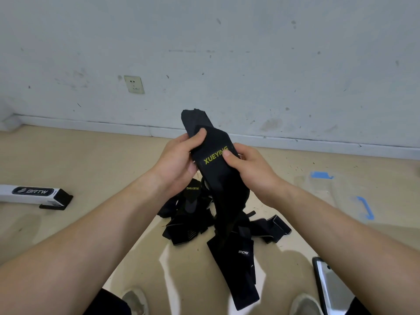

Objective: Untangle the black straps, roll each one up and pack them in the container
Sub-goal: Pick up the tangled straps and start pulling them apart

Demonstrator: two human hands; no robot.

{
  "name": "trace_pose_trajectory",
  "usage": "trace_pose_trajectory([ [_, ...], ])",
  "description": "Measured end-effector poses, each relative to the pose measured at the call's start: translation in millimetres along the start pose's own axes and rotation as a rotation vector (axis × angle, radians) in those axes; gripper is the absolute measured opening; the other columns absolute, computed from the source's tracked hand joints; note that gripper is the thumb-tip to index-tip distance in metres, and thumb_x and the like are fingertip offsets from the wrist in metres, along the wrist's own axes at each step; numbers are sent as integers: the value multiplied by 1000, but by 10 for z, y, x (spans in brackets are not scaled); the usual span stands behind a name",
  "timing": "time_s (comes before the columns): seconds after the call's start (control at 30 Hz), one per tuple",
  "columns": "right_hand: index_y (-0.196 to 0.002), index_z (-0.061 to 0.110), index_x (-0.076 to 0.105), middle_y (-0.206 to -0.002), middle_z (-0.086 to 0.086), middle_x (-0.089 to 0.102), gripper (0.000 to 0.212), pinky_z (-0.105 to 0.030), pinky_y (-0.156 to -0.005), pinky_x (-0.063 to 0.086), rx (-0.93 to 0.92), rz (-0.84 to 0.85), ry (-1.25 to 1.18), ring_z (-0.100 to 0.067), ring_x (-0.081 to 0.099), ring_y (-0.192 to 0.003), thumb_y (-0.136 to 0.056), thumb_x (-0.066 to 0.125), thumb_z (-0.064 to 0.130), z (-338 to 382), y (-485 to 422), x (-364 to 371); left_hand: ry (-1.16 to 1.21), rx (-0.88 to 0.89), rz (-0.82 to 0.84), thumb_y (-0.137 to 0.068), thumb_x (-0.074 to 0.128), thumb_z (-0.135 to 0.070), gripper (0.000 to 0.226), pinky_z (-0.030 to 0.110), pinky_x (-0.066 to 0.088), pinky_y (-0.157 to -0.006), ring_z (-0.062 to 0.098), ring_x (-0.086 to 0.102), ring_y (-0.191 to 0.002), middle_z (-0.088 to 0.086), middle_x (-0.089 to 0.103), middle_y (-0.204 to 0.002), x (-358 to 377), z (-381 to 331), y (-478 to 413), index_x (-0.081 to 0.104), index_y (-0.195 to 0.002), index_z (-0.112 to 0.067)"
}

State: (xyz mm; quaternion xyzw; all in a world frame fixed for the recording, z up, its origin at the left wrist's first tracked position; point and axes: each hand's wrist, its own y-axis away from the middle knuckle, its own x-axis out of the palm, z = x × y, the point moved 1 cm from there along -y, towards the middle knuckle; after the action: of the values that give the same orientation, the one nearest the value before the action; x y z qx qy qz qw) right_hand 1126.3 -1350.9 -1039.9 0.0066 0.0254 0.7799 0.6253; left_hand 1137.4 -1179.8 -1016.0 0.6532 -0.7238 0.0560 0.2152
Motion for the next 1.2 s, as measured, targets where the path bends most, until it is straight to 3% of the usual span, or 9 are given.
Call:
trace_pose_trajectory([
  [0.1, -111, 12, 72, -102, -6, 78, 21, -37, -91, 59, 7, -50, -58, -20, 75, -97, -105, 56, 24, 24, 20, 94, -65, -28, 23, -102, 61, -18, 36, 46, 54, -103, 39, 68, -117, 24, 70, -124, 56, 65, 45, 61, -130, 5],
  [0.2, -108, 11, 73, -101, -7, 78, 28, -43, -93, 59, 41, -89, -59, -23, 75, -95, -102, 60, 35, 38, 45, 179, -92, 8, -68, -102, 60, -13, 25, 40, 62, -89, 34, 74, -105, 20, 75, -113, 52, 11, 77, 67, -121, 2],
  [0.33, -112, 13, 75, -107, -6, 78, 40, -43, -100, 56, 205, 99, -78, -24, 75, -101, -99, 58, 47, -42, 131, 282, 20, 14, -150, -103, 60, -15, 19, 38, 63, -76, 27, 76, -92, 13, 77, -99, -8, -154, 120, 70, -112, -1],
  [0.47, -118, 17, 72, -111, -2, 77, 46, -43, -104, 52, 298, 233, -12, -21, 73, -105, -95, 61, 55, -175, 214, 366, 62, 32, -254, -102, 63, -16, 20, 37, 63, -68, 25, 77, -86, 10, 78, -96, -134, -297, 183, 70, -114, -3],
  [0.57, -120, 20, 71, -110, 2, 77, 44, -41, -103, 52, 334, 230, -42, -19, 73, -105, -92, 65, 54, -241, 281, 524, 4, 92, -319, -102, 62, -17, 21, 39, 64, -77, 25, 77, -93, 8, 77, -105, -251, -332, 233, 68, -120, -7],
  [0.67, -122, 22, 68, -109, 5, 77, 32, -28, -88, 55, 319, 242, -118, -15, 73, -102, -96, 64, 41, -282, 412, 765, -75, 152, -377, -102, 63, -18, 24, 44, 62, -87, 29, 75, -102, 11, 76, -114, -412, -321, 256, 66, -124, -9],
  [0.8, -121, 22, 67, -112, 3, 76, 33, -22, -77, 54, 356, 220, -141, -14, 72, -103, -98, 60, 45, -522, 569, 969, -84, 148, -467, -101, 64, -18, 23, 46, 62, -89, 30, 74, -104, 11, 76, -115, -670, -171, 293, 66, -123, -10],
  [0.97, -112, 15, 73, -108, -2, 78, 35, -25, -82, 56, 501, 206, -151, -18, 74, -103, -96, 64, 45, -1029, 752, 1137, -84, 115, -514, -99, 67, -16, 23, 47, 61, -91, 32, 73, -107, 11, 75, -115, -997, 276, 307, 65, -121, -12],
  [1.2, -115, 18, 72, -107, -4, 78, 32, -45, -99, 55, 604, 264, -77, -25, 73, -103, -91, 71, 39, -1692, 892, 1442, -45, 55, -631, -92, 75, -16, 19, 41, 63, -82, 29, 75, -96, 11, 77, -107, -1545, 687, 320, 70, -110, -13],
])
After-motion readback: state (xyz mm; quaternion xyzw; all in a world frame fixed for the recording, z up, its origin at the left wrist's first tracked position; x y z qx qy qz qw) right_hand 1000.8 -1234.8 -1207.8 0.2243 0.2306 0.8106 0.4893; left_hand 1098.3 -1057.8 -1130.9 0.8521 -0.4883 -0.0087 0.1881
